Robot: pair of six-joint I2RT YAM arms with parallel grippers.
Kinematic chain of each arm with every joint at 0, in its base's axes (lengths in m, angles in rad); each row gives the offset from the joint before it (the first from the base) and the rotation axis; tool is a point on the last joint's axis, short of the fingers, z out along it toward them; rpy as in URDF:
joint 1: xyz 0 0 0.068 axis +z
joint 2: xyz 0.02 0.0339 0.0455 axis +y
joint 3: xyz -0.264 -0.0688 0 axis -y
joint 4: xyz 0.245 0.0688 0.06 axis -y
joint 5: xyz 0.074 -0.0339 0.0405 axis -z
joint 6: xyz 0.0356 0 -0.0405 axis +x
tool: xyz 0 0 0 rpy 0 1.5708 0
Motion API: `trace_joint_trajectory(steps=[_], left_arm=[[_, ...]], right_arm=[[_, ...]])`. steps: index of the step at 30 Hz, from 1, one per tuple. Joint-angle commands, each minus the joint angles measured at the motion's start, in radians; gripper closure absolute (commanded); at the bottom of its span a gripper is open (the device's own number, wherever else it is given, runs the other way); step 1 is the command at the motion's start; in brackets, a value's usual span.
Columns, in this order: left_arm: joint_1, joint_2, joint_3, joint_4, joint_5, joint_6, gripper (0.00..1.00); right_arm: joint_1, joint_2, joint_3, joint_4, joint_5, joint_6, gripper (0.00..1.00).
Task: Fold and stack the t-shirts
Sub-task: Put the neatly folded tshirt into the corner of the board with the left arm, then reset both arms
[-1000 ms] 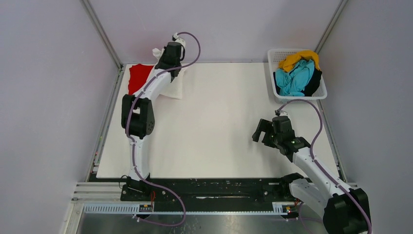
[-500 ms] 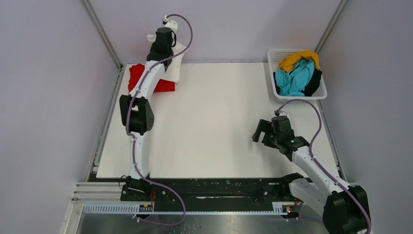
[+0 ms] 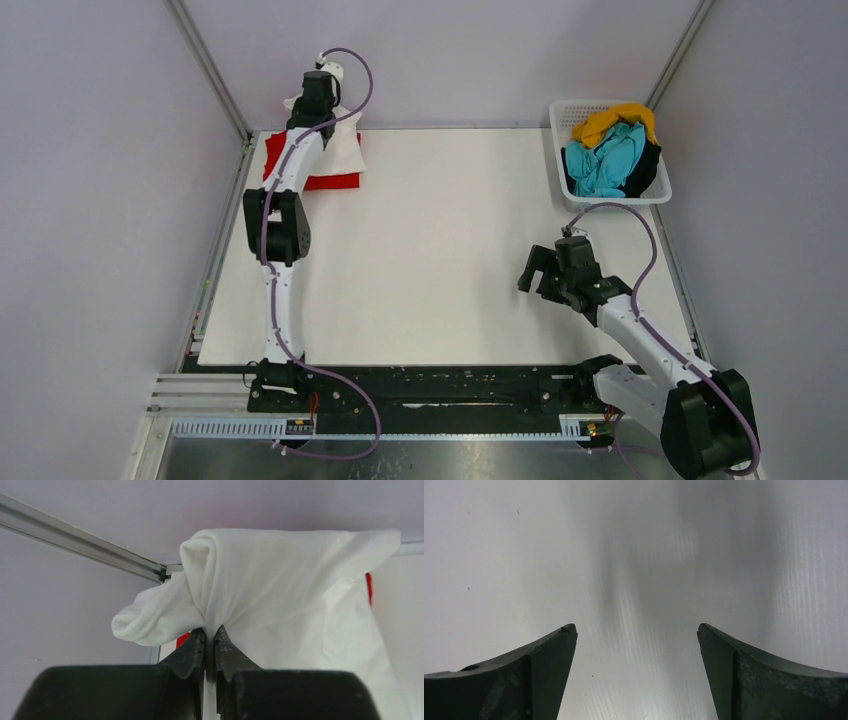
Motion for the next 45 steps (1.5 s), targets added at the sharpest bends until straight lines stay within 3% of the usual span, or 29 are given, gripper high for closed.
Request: trace_joint_trajectory(steps=[1,16,17,19,22,23,24,27,30,34,40,45], left_arm=[[0.048,-0.001,0.055,0.047,0.019,0.044,1.0],[0.151,0.089,0.132,0.104,0.138,0.059,1.0],[0.153,0.093,0.129,0.116,0.134,0.059,0.97],[0.156,0.106,0.122,0.155,0.09,0.048,0.81],[0.157,0.106,0.123,0.203,0.001,0.007,0.37],[0.158,0.098,0.123,0.208,-0.026,-0.013,0.15],[0.157,0.086,0.123,0.204,-0.041,-0.038,0.03],[0.154,0.025,0.105,0.163,-0.053,-0.136,0.01],[0.139,-0.109,-0.023,0.153,0.03,-0.251,0.01],[0.098,-0.338,-0.304,0.197,0.138,-0.438,0.01],[-0.094,-0.705,-0.709,0.17,0.14,-0.685,0.01],[-0.306,-1.042,-1.231,0.242,0.207,-0.853,0.01]], right_arm=[[-0.003,0.014,0.04,-0.007,0.044,-0.012,0.0],[-0.002,0.041,0.051,-0.022,0.067,-0.012,0.0],[-0.002,0.045,0.056,-0.025,0.067,-0.011,0.01],[-0.002,0.052,0.057,-0.026,0.068,-0.012,0.01],[-0.002,0.055,0.06,-0.03,0.068,-0.011,0.01],[-0.002,0.054,0.062,-0.035,0.073,-0.008,0.01],[-0.002,0.049,0.062,-0.037,0.077,-0.005,0.01],[-0.002,0.02,0.057,-0.047,0.088,0.011,0.0],[-0.002,-0.036,0.05,-0.062,0.104,0.023,0.0],[-0.002,-0.133,0.024,-0.073,0.16,0.046,0.01],[-0.002,-0.274,-0.018,-0.078,0.222,0.074,0.01],[-0.002,-0.354,-0.062,-0.083,0.201,0.069,0.01]])
